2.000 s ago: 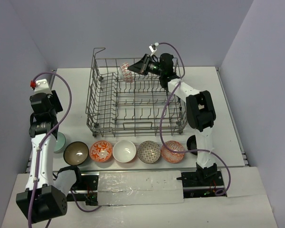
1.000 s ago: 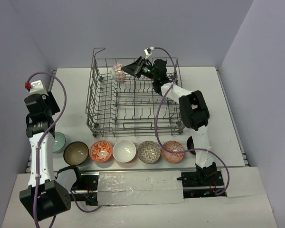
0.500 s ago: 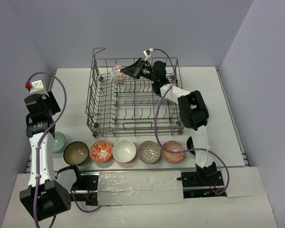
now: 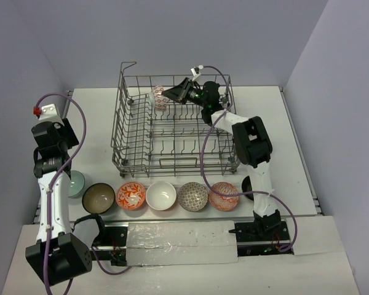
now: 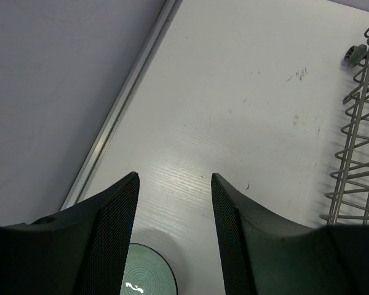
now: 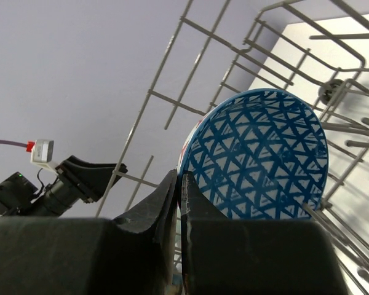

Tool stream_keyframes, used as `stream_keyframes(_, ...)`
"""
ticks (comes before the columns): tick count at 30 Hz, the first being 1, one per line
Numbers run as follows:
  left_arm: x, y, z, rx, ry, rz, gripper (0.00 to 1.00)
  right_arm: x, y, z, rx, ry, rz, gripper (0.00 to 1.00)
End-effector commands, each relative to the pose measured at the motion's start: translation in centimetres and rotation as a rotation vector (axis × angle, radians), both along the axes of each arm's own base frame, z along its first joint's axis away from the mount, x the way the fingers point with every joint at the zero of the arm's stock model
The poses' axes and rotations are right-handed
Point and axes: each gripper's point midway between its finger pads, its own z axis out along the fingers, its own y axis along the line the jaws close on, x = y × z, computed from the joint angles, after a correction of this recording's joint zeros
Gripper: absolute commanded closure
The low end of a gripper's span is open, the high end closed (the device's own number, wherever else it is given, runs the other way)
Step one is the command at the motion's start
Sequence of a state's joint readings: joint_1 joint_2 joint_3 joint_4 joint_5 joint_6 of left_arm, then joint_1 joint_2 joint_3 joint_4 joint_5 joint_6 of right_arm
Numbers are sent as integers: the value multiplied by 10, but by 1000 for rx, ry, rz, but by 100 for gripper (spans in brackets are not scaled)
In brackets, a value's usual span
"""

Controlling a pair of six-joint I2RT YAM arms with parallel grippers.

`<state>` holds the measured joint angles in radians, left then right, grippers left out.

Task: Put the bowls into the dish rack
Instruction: Insert the bowl into the dish rack.

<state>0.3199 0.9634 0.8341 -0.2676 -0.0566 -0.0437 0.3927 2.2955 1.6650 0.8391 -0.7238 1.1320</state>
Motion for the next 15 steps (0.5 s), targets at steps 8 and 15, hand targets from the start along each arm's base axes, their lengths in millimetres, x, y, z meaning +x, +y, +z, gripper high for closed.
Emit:
stream_keyframes(8,1,-4,10,-12,-43,-18,43,0,-7,19,14,-111,-2,100)
stream_keyframes(15,0,-4,10,-18,-40,-21,43,1,-5,19,11,-118,15,100)
